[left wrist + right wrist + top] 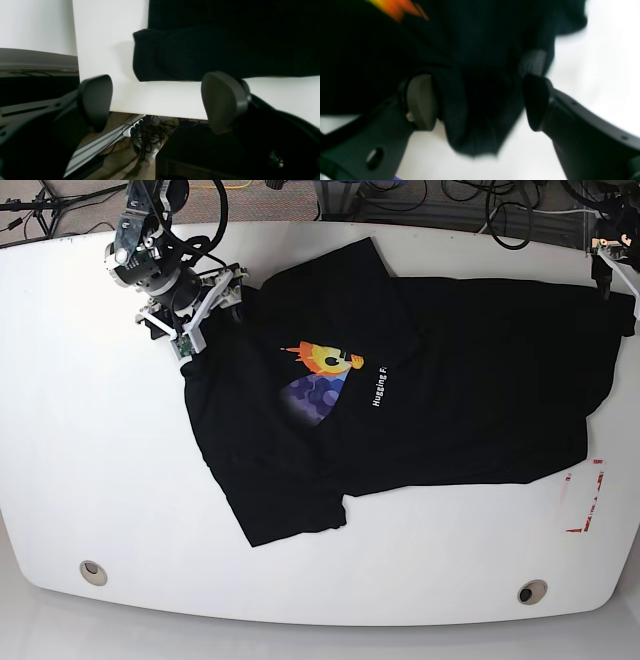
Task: Fold the T-shirt properly
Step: 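Release the shirt with the right gripper and regrasp its shoulder edge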
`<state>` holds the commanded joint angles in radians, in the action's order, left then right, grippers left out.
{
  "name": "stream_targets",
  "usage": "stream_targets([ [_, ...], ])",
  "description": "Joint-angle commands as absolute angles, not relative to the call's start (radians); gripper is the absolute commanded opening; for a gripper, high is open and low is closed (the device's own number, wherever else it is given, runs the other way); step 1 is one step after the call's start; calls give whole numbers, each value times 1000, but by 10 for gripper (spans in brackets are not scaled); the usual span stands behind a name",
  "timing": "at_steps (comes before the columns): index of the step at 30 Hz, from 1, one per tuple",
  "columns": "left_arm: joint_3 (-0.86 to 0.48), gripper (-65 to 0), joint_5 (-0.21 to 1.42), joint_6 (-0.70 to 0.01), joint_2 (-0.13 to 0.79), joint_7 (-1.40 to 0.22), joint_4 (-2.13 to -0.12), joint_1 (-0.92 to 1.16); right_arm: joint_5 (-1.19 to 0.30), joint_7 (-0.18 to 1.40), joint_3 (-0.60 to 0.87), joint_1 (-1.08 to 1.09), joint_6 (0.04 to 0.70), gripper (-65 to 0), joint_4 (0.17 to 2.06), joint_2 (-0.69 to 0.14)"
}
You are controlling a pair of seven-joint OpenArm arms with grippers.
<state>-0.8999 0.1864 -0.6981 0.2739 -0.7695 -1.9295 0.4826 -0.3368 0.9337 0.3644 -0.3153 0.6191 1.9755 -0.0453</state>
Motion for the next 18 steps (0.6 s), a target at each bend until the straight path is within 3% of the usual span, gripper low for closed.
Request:
stream_targets([
  [7,-903,-97,185,-698,300,-769,-1960,403,-361,934,410,-188,618,-252,1914,-42],
  [18,-900,-97,183,-698,352,-769,-1957,323,-369,1041,476,-113,625,-255,1883,-50],
])
